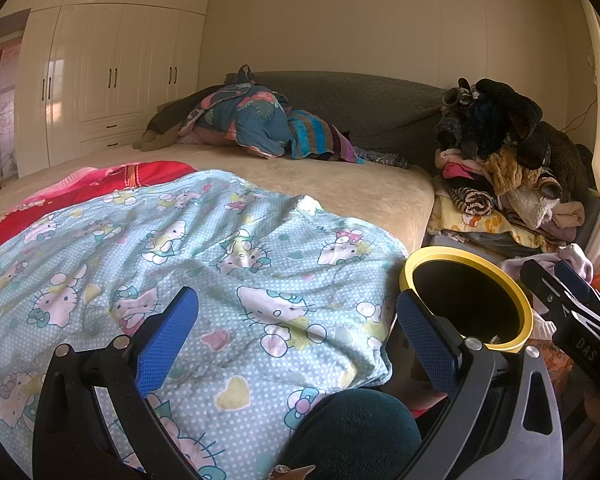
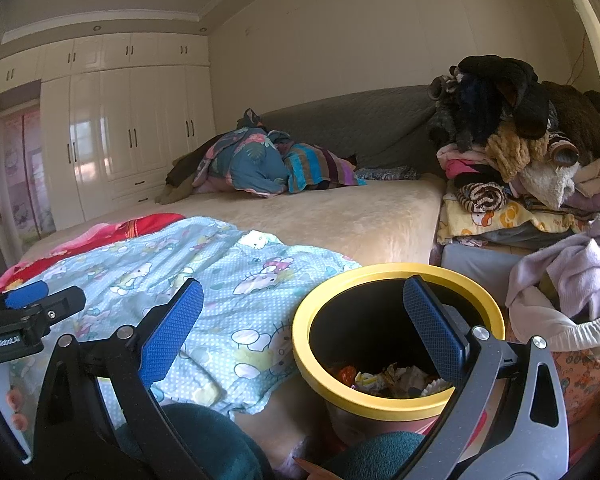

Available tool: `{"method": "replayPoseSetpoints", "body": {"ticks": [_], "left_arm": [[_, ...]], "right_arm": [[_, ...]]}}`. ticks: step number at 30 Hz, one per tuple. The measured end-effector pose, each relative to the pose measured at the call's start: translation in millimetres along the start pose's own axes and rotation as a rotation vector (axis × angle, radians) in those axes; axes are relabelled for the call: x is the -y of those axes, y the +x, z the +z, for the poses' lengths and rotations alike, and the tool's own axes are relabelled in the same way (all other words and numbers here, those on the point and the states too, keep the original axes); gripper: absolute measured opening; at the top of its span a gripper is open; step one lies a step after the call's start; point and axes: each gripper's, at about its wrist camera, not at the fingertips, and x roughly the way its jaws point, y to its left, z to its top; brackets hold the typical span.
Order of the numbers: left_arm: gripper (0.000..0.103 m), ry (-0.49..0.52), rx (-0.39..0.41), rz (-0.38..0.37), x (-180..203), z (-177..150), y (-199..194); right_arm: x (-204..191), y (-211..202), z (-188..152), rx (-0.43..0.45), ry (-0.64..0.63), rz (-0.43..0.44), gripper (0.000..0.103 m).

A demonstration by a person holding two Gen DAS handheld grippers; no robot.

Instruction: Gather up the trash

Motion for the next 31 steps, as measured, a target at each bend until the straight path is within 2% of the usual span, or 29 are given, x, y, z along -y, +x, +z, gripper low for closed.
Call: {"method": "replayPoseSetpoints", "body": {"ticks": [10, 15, 19, 21, 24, 27, 30, 31], "left_arm": [[0.097, 0.0, -0.009, 0.011, -1, 0, 2], [0.097, 0.023, -0.008, 0.066, -1, 2, 5], [0.097, -0.031, -0.023, 0.071, -18, 5, 8], [0.097, -0.091, -0.047, 0.093, -43, 8, 11], [0.097, -0.163, -0.049, 0.195, -95, 12, 8], [0.097, -0.228, -0.044, 0.395, -174, 13, -4], [0.097, -0.328, -0.096, 0.647, -274, -2, -27], [0.097, -0.348, -0.12, 0.708, -300, -9, -32]], "right_arm": [[0, 0, 0, 0.0, 0.0, -0.004, 0.092], [-1, 2, 2, -0.004, -0.003, -0.005, 0.092], [-14, 9, 9, -0.01, -0.02, 0.014, 0.092], [-29, 17, 14, -0.023, -0.028, 0.045, 0.092], [-80, 37, 27, -0.051, -0.049, 0.149, 0.092], [-159, 67, 30, -0.162, -0.098, 0.313, 0.092], [-242, 91, 18, -0.278, -0.148, 0.464, 0.092], [-283, 102, 7, -0.338, -0.187, 0.533, 0.092]]}}
